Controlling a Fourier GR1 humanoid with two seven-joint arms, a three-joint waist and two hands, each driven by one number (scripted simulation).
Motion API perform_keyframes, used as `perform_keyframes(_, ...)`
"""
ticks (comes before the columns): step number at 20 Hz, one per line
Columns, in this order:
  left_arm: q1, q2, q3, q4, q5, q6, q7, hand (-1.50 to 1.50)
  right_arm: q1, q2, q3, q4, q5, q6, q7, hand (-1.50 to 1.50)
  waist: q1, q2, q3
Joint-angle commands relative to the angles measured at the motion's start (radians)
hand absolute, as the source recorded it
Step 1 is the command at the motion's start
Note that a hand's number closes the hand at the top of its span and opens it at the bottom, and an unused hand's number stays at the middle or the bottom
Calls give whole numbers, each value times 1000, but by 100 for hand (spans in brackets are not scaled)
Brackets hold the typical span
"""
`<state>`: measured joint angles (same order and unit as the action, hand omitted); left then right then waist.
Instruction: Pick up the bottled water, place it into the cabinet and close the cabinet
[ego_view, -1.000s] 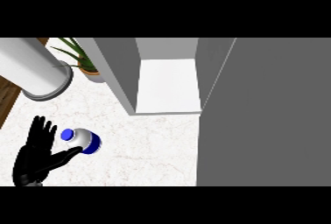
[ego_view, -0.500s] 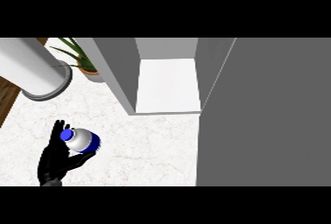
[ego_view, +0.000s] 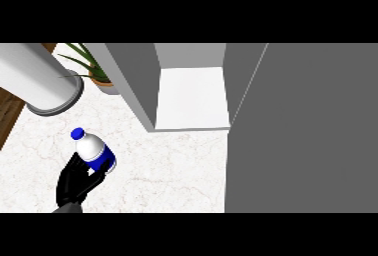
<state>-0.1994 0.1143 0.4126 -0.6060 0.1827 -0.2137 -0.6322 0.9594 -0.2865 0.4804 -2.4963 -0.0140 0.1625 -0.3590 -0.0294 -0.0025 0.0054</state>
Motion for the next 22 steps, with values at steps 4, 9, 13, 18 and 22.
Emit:
perform_keyframes(4, -56, 36, -27, 175, -107, 87, -185, 150, 32, -59, -30, -129, 2, -7, 34, -150, -8, 9, -9)
perform_keyframes(9, -119, 25, -63, 184, -169, 194, -272, 150, 73, -67, 2, -150, 17, -34, 15, -150, -5, 5, -8)
perform_keyframes(13, -94, -18, -139, 176, -231, 164, -371, 150, 86, -84, 27, -133, 63, -52, 0, -150, -4, 2, -8)
perform_keyframes(18, -97, -102, -237, 144, -306, 169, -420, 150, 75, -121, -35, -170, -11, -50, 25, -150, 9, 3, -7)
perform_keyframes(22, -105, -111, -298, 107, -266, 166, -368, 150, 81, -99, 27, -149, 26, -76, 0, -150, 13, -1, -6)
